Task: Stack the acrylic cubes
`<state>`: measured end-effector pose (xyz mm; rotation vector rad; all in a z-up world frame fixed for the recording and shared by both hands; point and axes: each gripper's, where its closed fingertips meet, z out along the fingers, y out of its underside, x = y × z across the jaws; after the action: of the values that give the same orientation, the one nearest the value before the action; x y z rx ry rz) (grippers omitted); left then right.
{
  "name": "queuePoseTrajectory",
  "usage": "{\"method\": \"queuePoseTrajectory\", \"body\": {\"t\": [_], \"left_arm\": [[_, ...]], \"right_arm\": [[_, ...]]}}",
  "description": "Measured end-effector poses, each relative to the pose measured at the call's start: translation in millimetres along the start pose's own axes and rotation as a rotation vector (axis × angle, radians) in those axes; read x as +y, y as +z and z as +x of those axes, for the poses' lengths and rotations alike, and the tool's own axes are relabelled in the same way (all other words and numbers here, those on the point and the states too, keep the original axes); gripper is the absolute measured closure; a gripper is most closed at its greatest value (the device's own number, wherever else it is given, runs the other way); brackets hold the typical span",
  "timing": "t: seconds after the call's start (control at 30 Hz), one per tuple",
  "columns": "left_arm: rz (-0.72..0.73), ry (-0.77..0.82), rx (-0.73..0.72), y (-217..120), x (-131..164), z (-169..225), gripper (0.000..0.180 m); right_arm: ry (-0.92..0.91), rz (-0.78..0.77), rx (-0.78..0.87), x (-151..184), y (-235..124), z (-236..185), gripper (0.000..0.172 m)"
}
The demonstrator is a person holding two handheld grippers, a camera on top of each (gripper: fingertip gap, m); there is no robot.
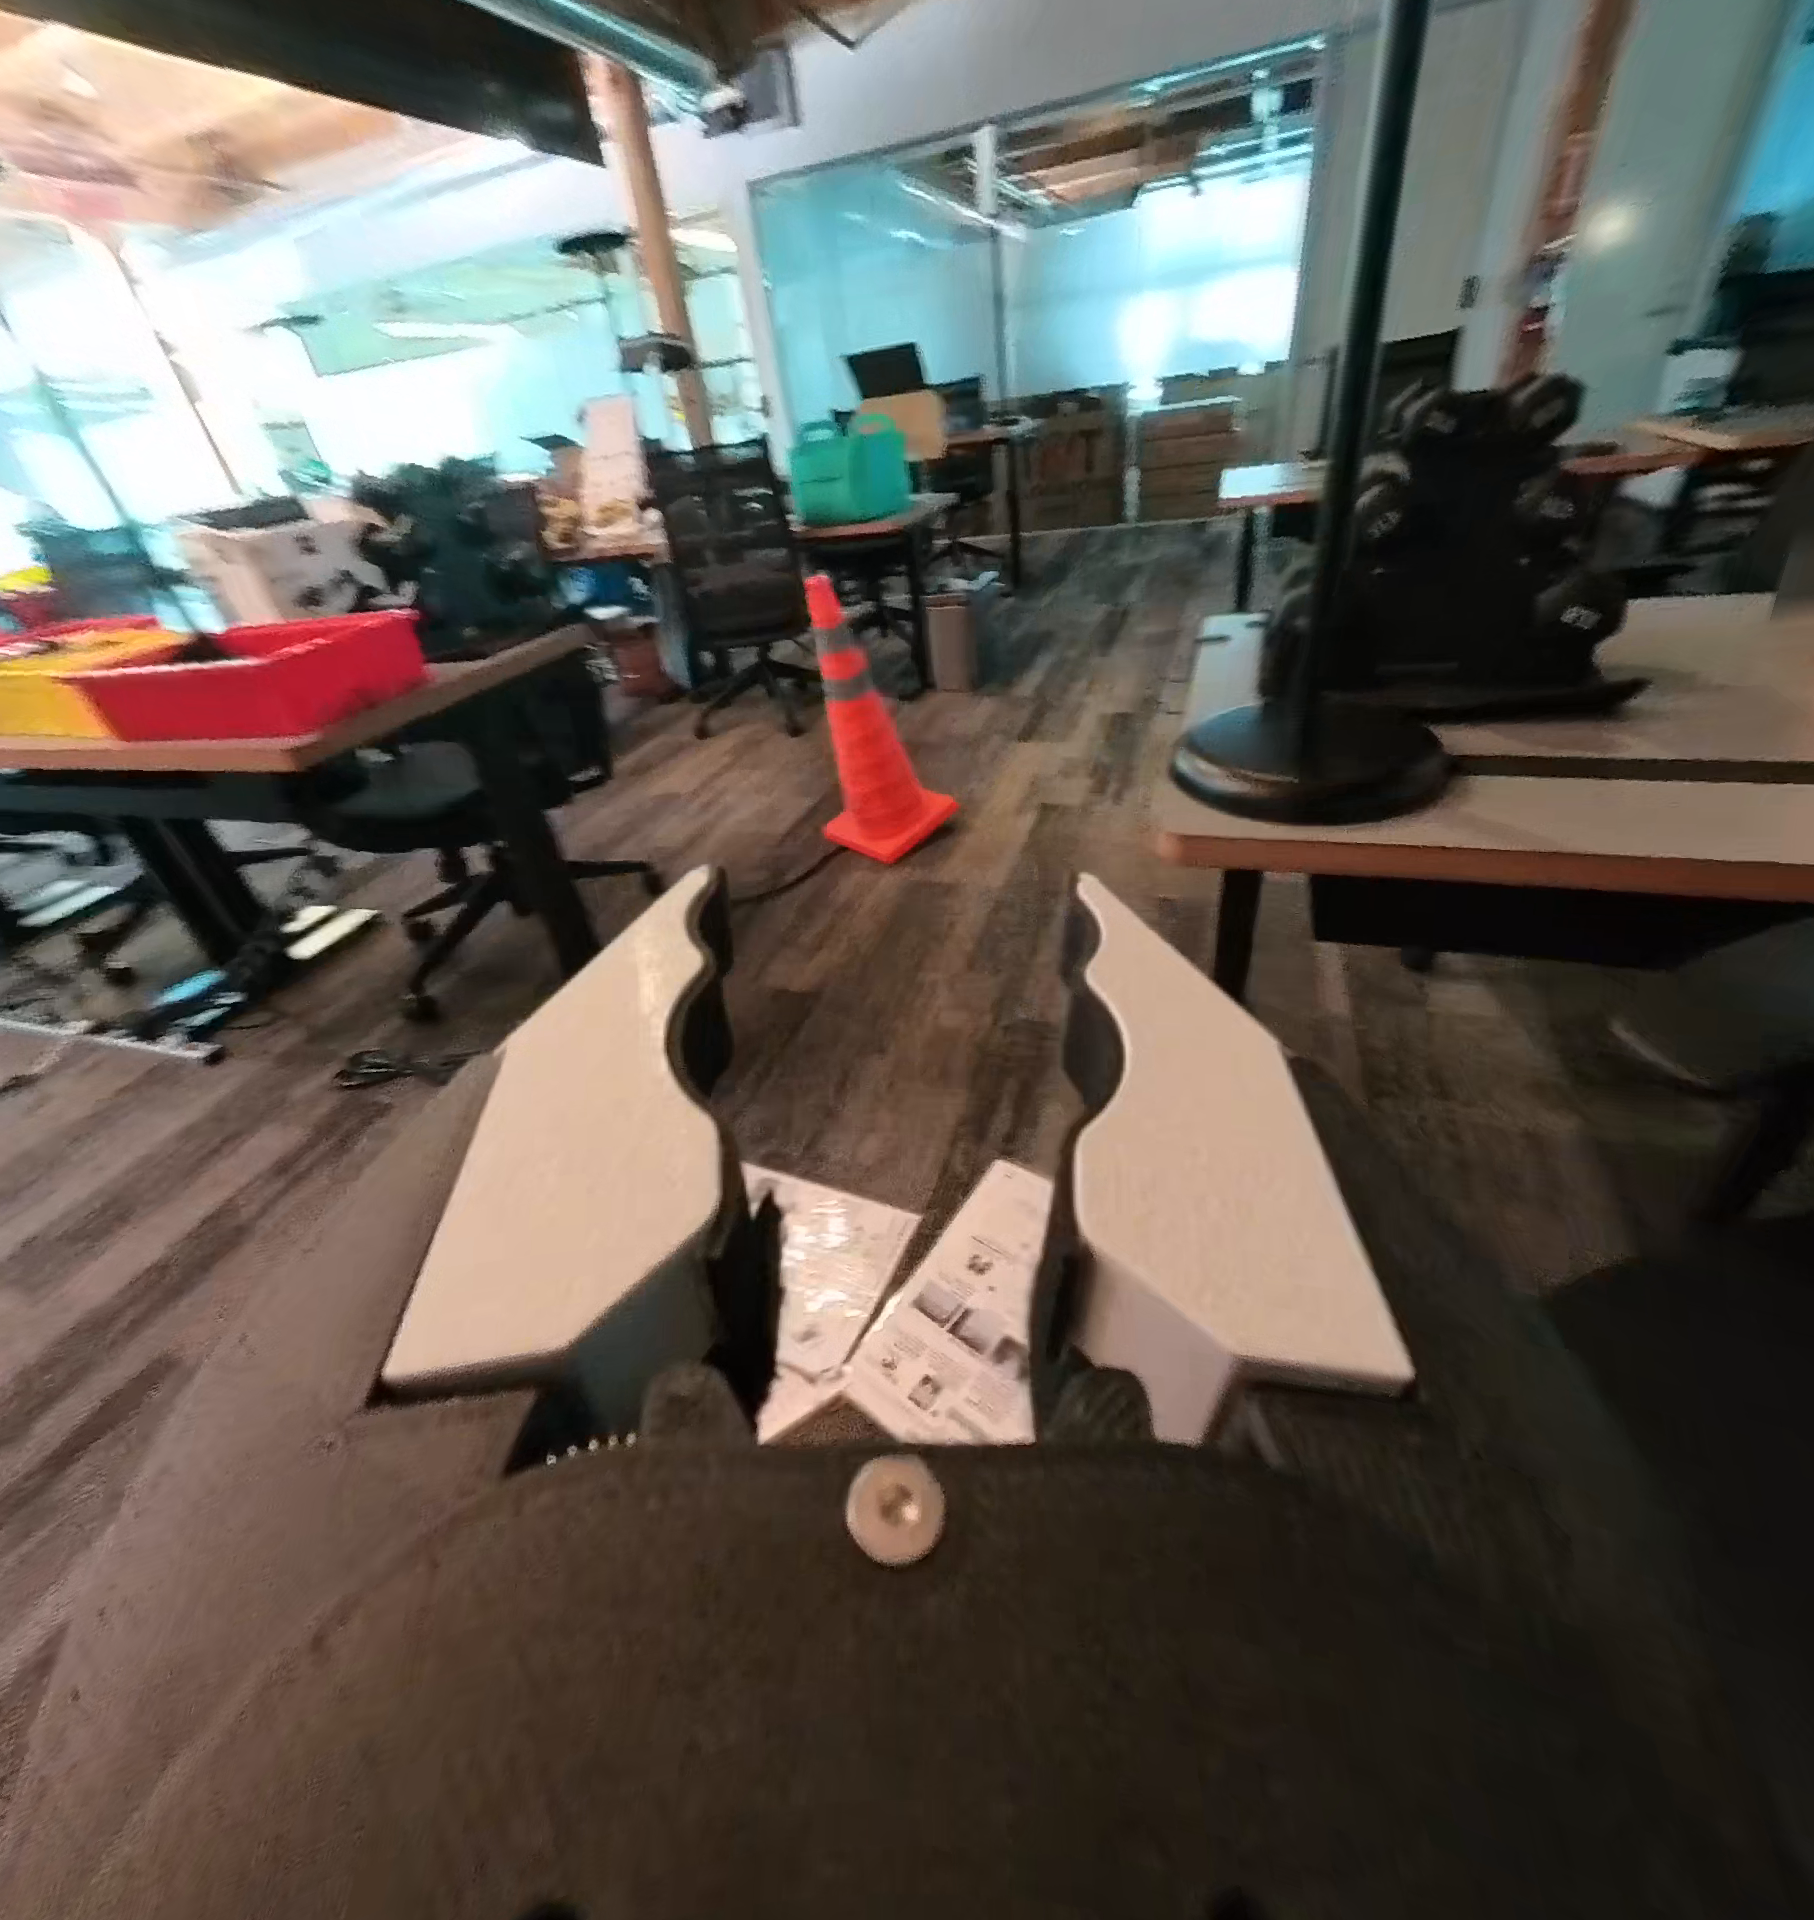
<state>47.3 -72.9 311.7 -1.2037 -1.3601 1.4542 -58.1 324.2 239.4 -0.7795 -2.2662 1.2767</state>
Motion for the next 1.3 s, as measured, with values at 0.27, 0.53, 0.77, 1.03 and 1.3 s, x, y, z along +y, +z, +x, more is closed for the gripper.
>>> {"method": "queuePoseTrajectory", "body": {"t": [0.27, 0.53, 0.77, 1.03, 1.3], "left_arm": [[0.024, -0.09, 0.294, 75, -24, -6, 0.116], [0.0, -0.052, 0.657, 143, -23, 102, 0.115], [-0.079, 0.048, 1.203, 132, -2, 226, 0.115], [-0.223, 0.076, 1.641, 91, 58, 263, 0.114], [-0.349, 0.04, 1.674, 80, 102, 256, 0.115]], "right_arm": [[0.172, -0.016, 0.068, -29, 47, -40, 0.145], [0.39, -0.027, 0.317, 22, 33, 0, 0.146], [0.452, -0.239, 0.557, 103, 11, 13, 0.145], [0.307, -0.538, 0.24, 198, 60, -39, 0.145], [0.269, -0.612, 0.087, 237, 82, -29, 0.145]]}}
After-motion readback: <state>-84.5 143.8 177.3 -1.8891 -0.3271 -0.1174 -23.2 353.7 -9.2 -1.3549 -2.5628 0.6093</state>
